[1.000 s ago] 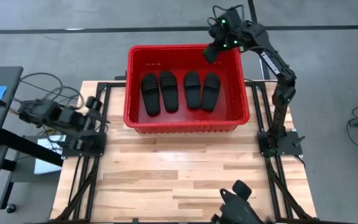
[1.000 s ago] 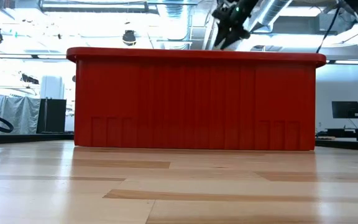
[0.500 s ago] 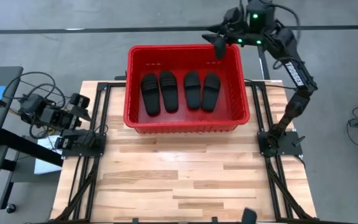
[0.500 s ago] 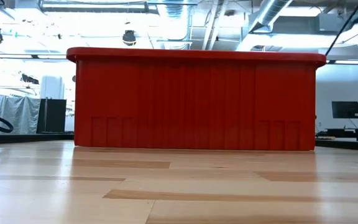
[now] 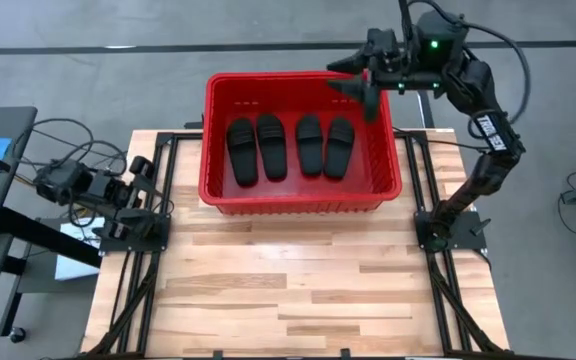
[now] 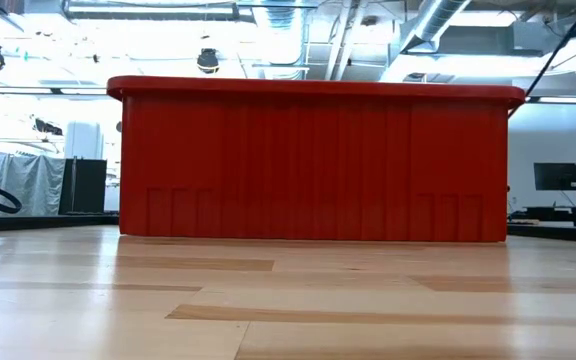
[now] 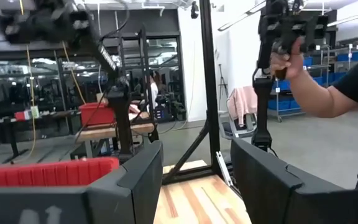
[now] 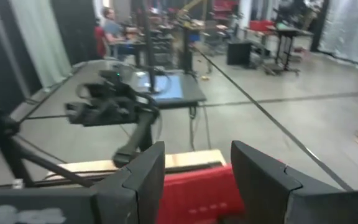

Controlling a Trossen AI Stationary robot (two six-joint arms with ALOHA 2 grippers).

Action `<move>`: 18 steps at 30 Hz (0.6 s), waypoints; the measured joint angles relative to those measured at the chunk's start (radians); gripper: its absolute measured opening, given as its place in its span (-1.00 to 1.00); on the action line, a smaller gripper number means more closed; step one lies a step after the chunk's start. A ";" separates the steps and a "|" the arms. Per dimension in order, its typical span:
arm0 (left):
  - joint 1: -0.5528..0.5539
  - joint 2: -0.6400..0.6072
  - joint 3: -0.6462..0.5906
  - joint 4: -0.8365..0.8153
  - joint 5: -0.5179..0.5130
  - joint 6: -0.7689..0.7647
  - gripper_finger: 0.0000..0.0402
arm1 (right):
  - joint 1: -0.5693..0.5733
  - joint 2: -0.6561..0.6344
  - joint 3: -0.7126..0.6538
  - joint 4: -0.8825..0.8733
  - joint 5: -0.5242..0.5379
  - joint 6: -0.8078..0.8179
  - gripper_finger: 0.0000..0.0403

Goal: Pick and place slides into bin
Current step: Return to home position

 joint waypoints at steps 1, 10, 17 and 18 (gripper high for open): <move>0.000 -0.017 -0.018 -0.001 -0.002 -0.009 -0.10 | 0.015 -0.005 0.000 0.005 0.000 -0.003 -0.13; 0.000 -0.178 -0.152 -0.008 -0.066 -0.049 -0.10 | 0.122 -0.053 0.000 0.028 0.012 -0.010 -0.13; 0.000 -0.180 -0.237 0.002 -0.144 -0.098 -0.10 | 0.157 -0.084 -0.002 0.030 0.047 -0.005 -0.13; 0.000 -0.182 -0.253 0.024 -0.146 -0.108 -0.10 | 0.163 -0.087 -0.001 0.037 0.047 0.002 -0.14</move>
